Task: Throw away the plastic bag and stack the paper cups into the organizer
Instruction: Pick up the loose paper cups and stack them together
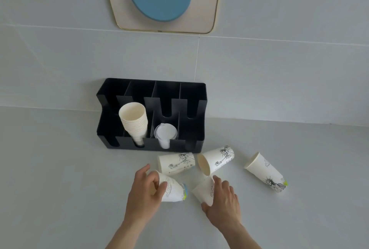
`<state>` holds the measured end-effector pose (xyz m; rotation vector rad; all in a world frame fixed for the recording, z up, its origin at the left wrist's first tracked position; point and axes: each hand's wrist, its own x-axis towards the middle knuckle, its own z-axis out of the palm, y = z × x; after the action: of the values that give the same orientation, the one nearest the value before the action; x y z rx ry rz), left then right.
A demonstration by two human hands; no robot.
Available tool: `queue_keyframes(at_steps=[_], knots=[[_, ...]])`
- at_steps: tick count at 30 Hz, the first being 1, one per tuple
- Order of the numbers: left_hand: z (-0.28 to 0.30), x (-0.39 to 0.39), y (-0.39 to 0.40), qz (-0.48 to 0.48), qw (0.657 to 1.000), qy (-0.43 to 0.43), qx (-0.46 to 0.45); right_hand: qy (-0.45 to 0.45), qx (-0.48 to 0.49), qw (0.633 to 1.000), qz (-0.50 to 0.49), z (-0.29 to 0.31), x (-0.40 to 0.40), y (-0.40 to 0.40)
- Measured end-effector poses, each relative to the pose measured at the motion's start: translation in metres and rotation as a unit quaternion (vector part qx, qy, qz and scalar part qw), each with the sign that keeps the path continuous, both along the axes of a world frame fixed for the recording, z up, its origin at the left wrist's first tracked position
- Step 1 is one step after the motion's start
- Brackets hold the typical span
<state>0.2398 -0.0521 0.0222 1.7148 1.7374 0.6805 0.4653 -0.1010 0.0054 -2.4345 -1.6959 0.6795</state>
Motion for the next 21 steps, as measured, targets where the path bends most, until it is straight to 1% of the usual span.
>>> queue_keyframes(at_steps=[3, 5, 6, 12, 17, 21], knots=[[0.004, -0.015, -0.001, -0.065, 0.995, 0.053, 0.049, 0.045, 0.028, 0.998, -0.019, 0.005, -0.016, 0.004], [0.006, -0.021, -0.001, -0.091, 0.989, 0.093, 0.076, 0.079, 0.050, 0.995, -0.029, 0.011, -0.026, 0.008], [0.007, -0.022, -0.001, -0.097, 0.987, 0.098, 0.083, 0.097, 0.061, 0.993, -0.035, 0.015, -0.031, 0.011], [0.003, -0.020, -0.008, -0.111, 0.991, 0.053, 0.046, 0.207, 0.157, 0.964, -0.056, 0.042, -0.041, 0.021], [0.000, -0.021, -0.017, -0.121, 0.992, 0.005, 0.018, 0.274, 0.233, 0.932, -0.045, 0.071, -0.052, 0.021], [-0.002, -0.027, -0.024, -0.112, 0.993, -0.034, -0.004, 0.310, 0.281, 0.908, -0.014, 0.091, -0.068, 0.020]])
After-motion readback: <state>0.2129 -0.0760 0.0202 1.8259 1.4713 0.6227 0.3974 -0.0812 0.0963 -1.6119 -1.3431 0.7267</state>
